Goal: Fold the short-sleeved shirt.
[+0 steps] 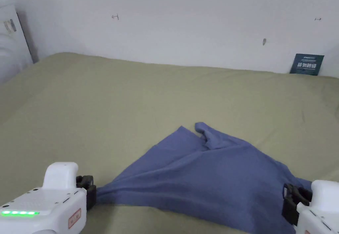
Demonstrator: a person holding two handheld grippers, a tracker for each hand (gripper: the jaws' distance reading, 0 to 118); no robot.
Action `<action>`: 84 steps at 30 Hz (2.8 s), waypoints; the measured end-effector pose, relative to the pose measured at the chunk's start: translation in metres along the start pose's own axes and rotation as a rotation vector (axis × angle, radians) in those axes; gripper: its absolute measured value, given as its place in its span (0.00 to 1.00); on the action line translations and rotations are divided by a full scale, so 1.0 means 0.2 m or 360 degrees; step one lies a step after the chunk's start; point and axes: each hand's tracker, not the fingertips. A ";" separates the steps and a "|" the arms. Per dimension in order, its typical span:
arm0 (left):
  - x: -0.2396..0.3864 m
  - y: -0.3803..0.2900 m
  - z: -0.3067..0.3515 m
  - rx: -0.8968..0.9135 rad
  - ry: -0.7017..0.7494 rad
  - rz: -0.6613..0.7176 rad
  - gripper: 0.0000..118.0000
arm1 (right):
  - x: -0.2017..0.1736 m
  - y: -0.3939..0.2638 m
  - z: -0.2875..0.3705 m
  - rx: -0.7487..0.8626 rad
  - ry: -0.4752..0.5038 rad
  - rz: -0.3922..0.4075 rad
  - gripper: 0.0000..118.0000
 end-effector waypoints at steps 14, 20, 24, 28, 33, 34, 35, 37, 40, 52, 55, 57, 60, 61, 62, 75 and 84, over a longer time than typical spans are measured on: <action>-0.07 -0.02 0.14 0.0146 0.0179 -0.0078 0.00 | -0.30 -0.07 0.05 0.0121 0.0089 0.0056 0.02; -0.34 -0.08 -0.10 -0.0202 0.0091 0.0030 0.03 | -0.36 -0.13 -0.01 0.0048 0.0144 0.0067 0.02; -0.43 -0.12 -0.36 -0.0483 -0.0020 0.0064 1.00 | -0.39 -0.17 -0.08 -0.0039 0.0166 0.0059 0.02; -0.40 -0.14 -0.55 -0.0560 0.0013 -0.0071 1.00 | -0.40 -0.22 -0.14 -0.0125 0.0178 0.0070 0.02; -0.36 -0.09 -0.75 -0.0602 -0.0092 -0.0044 0.83 | -0.38 -0.27 -0.19 -0.0191 0.0152 0.0085 0.02; -0.34 -0.09 -0.78 -0.0619 -0.0091 -0.0071 0.70 | -0.36 -0.28 -0.20 -0.0196 0.0143 0.0074 0.02; -0.33 -0.09 -0.80 -0.0628 -0.0086 -0.0088 0.63 | -0.34 -0.28 -0.21 -0.0225 0.0142 0.0064 0.02; -0.31 -0.08 -0.81 -0.0653 -0.0093 -0.0124 0.56 | -0.31 -0.29 -0.23 -0.0256 0.0122 0.0050 0.02; -0.31 -0.05 -0.76 -0.0622 -0.0153 -0.0120 0.03 | -0.24 -0.29 -0.26 -0.0295 0.0104 0.0022 0.02; -0.25 -0.03 -0.75 -0.0594 -0.0099 -0.0094 0.03 | 0.10 0.14 -0.88 -0.0334 0.0030 -0.0025 0.02; -0.26 -0.04 -0.76 -0.0611 -0.0100 -0.0037 0.03 | 0.17 0.29 -1.22 -0.0405 0.0055 -0.0028 0.02; -0.26 -0.04 -0.76 -0.0615 -0.0099 -0.0015 0.03 | 0.22 0.36 -1.44 -0.0534 0.0142 -0.0039 0.03; -0.27 -0.04 -0.77 -0.0620 -0.0104 0.0024 0.03 | 0.25 0.42 -1.73 -0.0686 0.0105 0.0033 0.72; -0.27 -0.04 -0.77 -0.0625 -0.0110 0.0035 0.03 | 0.26 0.41 -1.81 -0.0751 0.0118 0.0047 0.98; -0.26 -0.04 -0.77 -0.0628 -0.0112 0.0038 0.03 | 0.27 0.40 -1.89 -0.0824 0.0092 0.0069 0.99; -0.25 -0.01 -0.79 -0.0667 -0.0102 0.0031 0.03 | 0.14 0.42 -1.89 -0.0876 0.0177 0.0300 0.02; -0.21 0.33 -0.63 -0.0452 -0.0125 0.0146 0.03 | 0.27 0.97 -1.20 -0.0464 0.0189 0.0307 0.02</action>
